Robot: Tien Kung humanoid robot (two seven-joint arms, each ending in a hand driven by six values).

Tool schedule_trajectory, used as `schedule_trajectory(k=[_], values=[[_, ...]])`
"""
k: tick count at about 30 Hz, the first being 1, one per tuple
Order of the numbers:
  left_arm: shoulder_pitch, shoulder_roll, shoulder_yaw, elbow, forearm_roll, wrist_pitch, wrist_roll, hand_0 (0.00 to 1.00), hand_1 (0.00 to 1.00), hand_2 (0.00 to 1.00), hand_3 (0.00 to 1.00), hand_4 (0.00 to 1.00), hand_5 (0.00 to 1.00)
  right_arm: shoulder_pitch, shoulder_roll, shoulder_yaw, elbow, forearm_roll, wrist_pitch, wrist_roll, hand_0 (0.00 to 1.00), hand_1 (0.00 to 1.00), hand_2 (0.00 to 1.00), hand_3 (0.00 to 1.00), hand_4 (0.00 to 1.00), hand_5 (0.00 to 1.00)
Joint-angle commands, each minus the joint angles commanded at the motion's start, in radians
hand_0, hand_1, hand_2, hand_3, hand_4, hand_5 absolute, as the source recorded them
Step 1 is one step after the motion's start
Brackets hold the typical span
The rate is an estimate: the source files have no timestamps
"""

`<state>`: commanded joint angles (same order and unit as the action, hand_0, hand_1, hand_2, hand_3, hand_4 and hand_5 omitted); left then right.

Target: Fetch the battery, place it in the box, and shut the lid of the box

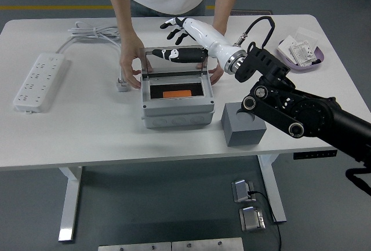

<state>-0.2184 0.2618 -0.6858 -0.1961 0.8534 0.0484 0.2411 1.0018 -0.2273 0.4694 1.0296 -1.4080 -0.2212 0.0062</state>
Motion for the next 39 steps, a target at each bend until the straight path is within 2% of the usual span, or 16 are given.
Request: schedule_trajectory(k=[5, 9, 10, 11, 16, 17, 21, 24, 29, 39], values=[[-0.01, 0.006, -0.006, 0.0, 0.012, -0.002, 0.002, 0.64, 0.689, 0.583, 0.573, 0.584, 0.042, 0.082, 0.031, -0.074, -0.128, 0.089, 0.02, 0.021, 0.674, 0.572, 0.635, 0.77, 0.953, 0.749], [-0.015, 0.012, -0.017, -0.001, 0.027, -0.004, 0.006, 0.64, 0.689, 0.583, 0.573, 0.584, 0.042, 0.118, 0.055, -0.133, -0.232, 0.167, 0.025, 0.044, 0.674, 0.572, 0.635, 0.77, 0.953, 0.749], [-0.017, 0.013, -0.019, -0.001, 0.03, -0.004, 0.007, 0.64, 0.689, 0.583, 0.573, 0.584, 0.042, 0.124, 0.06, -0.147, -0.255, 0.184, 0.025, 0.049, 0.674, 0.572, 0.635, 0.77, 0.953, 0.749], [-0.019, 0.014, -0.02, -0.001, 0.032, -0.005, 0.007, 0.64, 0.688, 0.584, 0.576, 0.582, 0.033, 0.128, 0.064, -0.158, -0.277, 0.2, 0.025, 0.053, 0.716, 0.612, 0.656, 0.766, 0.95, 0.762], [-0.029, 0.012, -0.02, 0.0, 0.039, -0.007, 0.005, 0.64, 0.688, 0.584, 0.576, 0.582, 0.033, 0.137, 0.082, -0.213, -0.389, 0.274, 0.022, 0.076, 0.716, 0.612, 0.656, 0.766, 0.95, 0.762], [-0.03, 0.011, -0.019, 0.001, 0.039, -0.007, 0.005, 0.64, 0.688, 0.579, 0.575, 0.567, 0.017, 0.136, 0.084, -0.22, -0.407, 0.285, 0.021, 0.08, 0.788, 0.676, 0.689, 0.768, 0.952, 0.782], [-0.033, 0.009, -0.014, 0.001, 0.037, -0.008, 0.002, 0.64, 0.688, 0.579, 0.575, 0.567, 0.017, 0.122, 0.092, -0.251, -0.46, 0.333, 0.013, 0.098, 0.788, 0.676, 0.689, 0.768, 0.952, 0.782], [-0.031, 0.009, -0.016, 0.002, 0.041, -0.008, 0.002, 0.64, 0.689, 0.577, 0.573, 0.563, 0.017, 0.105, 0.099, -0.261, -0.457, 0.342, 0.002, 0.107, 0.819, 0.679, 0.695, 0.768, 0.954, 0.794], [-0.027, 0.009, -0.013, 0.002, 0.034, -0.006, 0.0, 0.64, 0.688, 0.575, 0.57, 0.559, 0.016, 0.075, 0.103, -0.266, -0.406, 0.319, -0.017, 0.108, 0.816, 0.688, 0.695, 0.768, 0.955, 0.803], [-0.023, 0.008, 0.003, 0.003, 0.003, 0.003, -0.01, 0.64, 0.688, 0.576, 0.569, 0.557, 0.013, 0.047, 0.063, -0.259, -0.275, 0.236, -0.041, 0.088, 0.82, 0.687, 0.688, 0.765, 0.955, 0.812]])
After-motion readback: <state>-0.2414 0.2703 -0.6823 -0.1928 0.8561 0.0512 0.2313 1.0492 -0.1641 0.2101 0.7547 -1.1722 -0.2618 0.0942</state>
